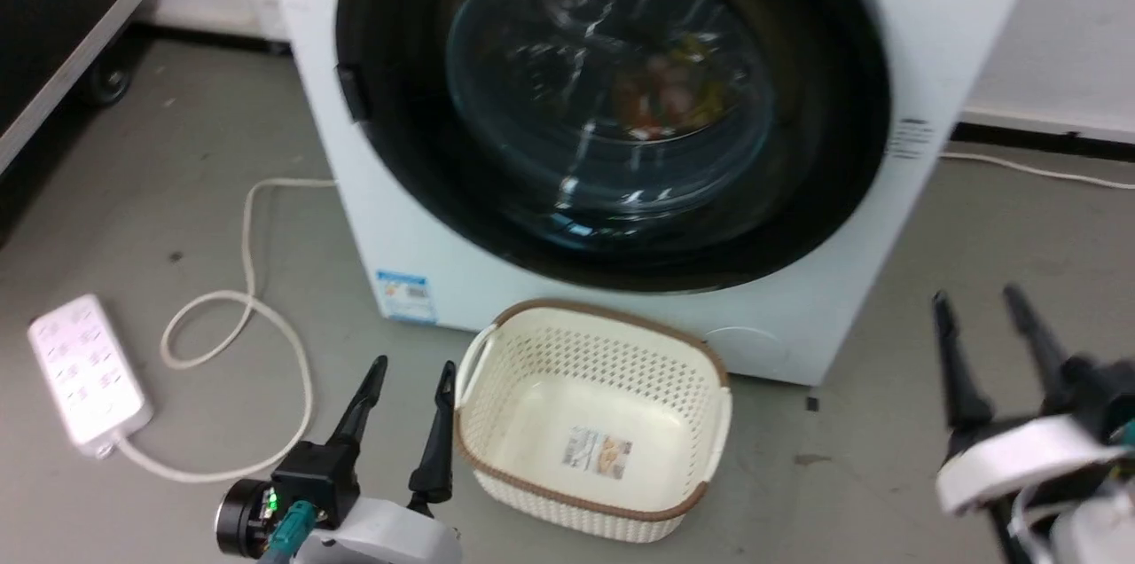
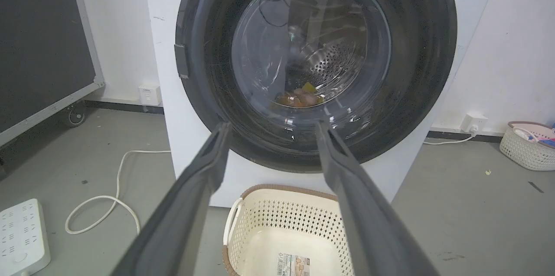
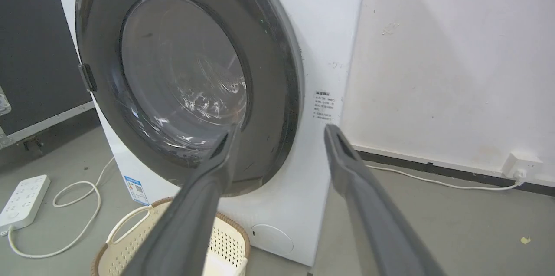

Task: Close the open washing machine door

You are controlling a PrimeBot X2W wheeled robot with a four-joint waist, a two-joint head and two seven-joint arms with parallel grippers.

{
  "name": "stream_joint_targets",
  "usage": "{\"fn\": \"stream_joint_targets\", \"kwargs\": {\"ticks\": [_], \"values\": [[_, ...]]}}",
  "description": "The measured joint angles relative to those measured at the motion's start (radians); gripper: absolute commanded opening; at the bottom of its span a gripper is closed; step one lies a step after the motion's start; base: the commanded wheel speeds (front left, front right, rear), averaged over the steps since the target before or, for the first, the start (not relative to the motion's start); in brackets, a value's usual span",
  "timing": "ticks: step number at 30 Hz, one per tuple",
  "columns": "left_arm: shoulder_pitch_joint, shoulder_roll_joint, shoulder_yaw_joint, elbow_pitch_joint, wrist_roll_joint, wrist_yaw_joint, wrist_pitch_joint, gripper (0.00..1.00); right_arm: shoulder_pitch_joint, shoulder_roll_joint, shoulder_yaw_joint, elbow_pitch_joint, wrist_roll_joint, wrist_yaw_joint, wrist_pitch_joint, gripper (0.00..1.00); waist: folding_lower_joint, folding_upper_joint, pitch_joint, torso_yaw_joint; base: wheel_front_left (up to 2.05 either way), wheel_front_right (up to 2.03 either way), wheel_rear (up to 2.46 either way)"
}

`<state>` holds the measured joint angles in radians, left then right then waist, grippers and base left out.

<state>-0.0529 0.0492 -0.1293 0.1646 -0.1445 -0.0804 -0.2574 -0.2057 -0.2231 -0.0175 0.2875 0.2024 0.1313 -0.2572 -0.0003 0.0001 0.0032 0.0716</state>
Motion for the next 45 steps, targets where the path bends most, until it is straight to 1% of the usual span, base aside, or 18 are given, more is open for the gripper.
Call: {"fn": "stream_joint_targets", "kwargs": {"ticks": [3, 7, 8, 11, 18, 19, 45], "values": [[0.012, 0.0, 0.015, 0.004, 0.004, 0.007, 0.0, 1.0, 0.076, 0.054, 0.006, -0.044, -0.053, 0.0, 0.0, 1.0, 0.0, 0.0, -0.021, -0.038, 0.0, 0.0, 0.0], [0.024, -0.001, 0.025, 0.015, 0.028, 0.007, 0.0, 1.0, 0.145, 0.125, -0.041, -0.077, -0.085, 0.0, 0.0, 1.0, 0.0001, 0.0, -0.042, -0.072, 0.0, 0.0, 0.0], [0.032, 0.0, 0.039, -0.002, 0.028, 0.017, 0.0, 1.0, 0.182, 0.148, -0.065, -0.103, -0.119, 0.0, 0.0, 1.0, 0.0001, 0.0, -0.051, -0.084, 0.0, 0.0, 0.0], [0.048, 0.0, 0.04, -0.003, 0.029, 0.025, 0.0, 1.0, 0.208, 0.163, -0.079, -0.128, -0.134, 0.0, 0.0, 1.0, 0.0002, 0.0, -0.054, -0.09, 0.0, 0.0, 0.0], [0.062, 0.0, 0.039, 0.028, 0.015, 0.026, 0.0, 1.0, 0.226, 0.167, -0.071, -0.138, -0.131, 0.0, 0.0, 1.0, 0.0003, 0.0, -0.054, -0.088, 0.0, 0.0, 0.0], [0.062, 0.0, 0.04, 0.03, 0.014, 0.026, 0.0, 0.0, 0.227, 0.167, -0.065, -0.137, -0.131, 0.0, 0.0, 0.0, 0.0003, 0.0, -0.054, -0.086, 0.0, 0.0, 0.0], [0.062, -0.001, 0.053, 0.001, 0.029, 0.029, 0.046, 0.0, 0.225, 0.166, -0.051, -0.156, -0.136, 0.0, 0.045, 0.0, 0.0004, 0.0, -0.045, -0.083, 0.0, 0.0, 0.0]]}}
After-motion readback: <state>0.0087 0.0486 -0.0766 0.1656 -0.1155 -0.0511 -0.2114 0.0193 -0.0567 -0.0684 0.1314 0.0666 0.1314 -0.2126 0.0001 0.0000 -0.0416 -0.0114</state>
